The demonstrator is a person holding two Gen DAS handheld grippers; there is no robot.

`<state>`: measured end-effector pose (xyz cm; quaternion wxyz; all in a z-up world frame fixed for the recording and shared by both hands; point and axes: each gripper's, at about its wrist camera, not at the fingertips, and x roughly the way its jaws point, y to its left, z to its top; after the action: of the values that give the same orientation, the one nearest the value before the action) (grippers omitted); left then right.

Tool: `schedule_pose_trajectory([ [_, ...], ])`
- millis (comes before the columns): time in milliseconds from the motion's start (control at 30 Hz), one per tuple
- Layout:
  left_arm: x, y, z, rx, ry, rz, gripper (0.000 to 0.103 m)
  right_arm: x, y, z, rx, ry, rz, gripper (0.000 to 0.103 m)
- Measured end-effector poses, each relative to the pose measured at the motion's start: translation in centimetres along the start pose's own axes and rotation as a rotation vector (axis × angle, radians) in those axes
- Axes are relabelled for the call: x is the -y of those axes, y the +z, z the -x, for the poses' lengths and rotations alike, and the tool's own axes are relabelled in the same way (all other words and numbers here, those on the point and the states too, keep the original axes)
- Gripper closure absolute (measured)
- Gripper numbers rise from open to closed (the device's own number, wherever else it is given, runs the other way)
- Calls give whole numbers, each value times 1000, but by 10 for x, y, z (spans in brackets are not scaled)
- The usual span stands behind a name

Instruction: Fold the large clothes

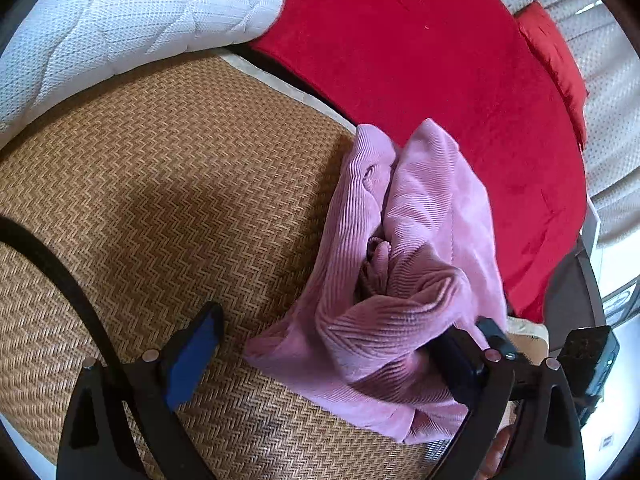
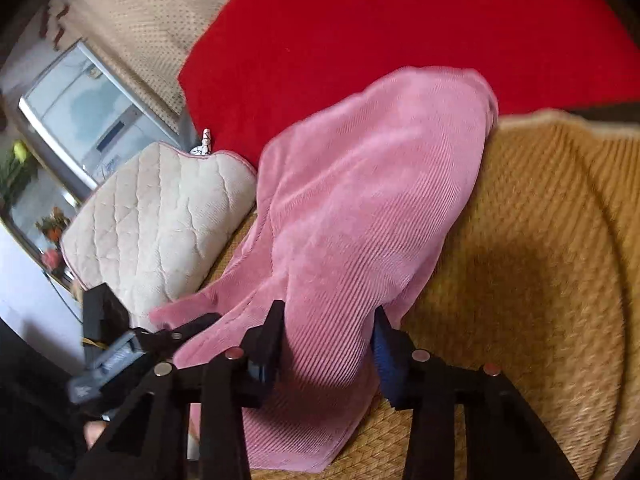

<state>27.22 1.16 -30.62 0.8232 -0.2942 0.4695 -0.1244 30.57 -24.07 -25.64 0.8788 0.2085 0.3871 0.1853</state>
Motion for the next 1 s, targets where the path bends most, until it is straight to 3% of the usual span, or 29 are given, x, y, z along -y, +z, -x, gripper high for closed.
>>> schedule_pose_trajectory([
  [100, 2, 0, 11, 31, -4, 2, 6, -1, 0, -9, -3, -22, 19, 61],
  [200, 7, -1, 26, 95, 35, -51, 6, 9, 2, -7, -27, 28, -21, 60],
  [267, 5, -3, 20, 68, 61, -69, 5, 22, 4, -4, -53, 83, -86, 50],
  [367, -5, -7, 0, -40, 39, -63, 1, 48, 6, -1, -98, 186, -271, 34],
  [567, -9, -7, 3, -54, 28, -89, 0, 71, 2, 11, -134, 268, -380, 20],
  [733, -2, -10, -4, -66, 23, -117, 1, 55, -10, -27, -223, 264, -380, 20],
  [800, 1, -12, -7, -68, 32, -142, 1, 40, -10, -27, -178, 219, -305, 19],
  [933, 12, -13, -15, -73, 75, -191, 1, 16, -7, -11, -125, 111, -140, 48],
  [1000, 22, -18, -18, -87, 88, -228, 2, 12, -7, -3, -118, 80, -98, 54],
])
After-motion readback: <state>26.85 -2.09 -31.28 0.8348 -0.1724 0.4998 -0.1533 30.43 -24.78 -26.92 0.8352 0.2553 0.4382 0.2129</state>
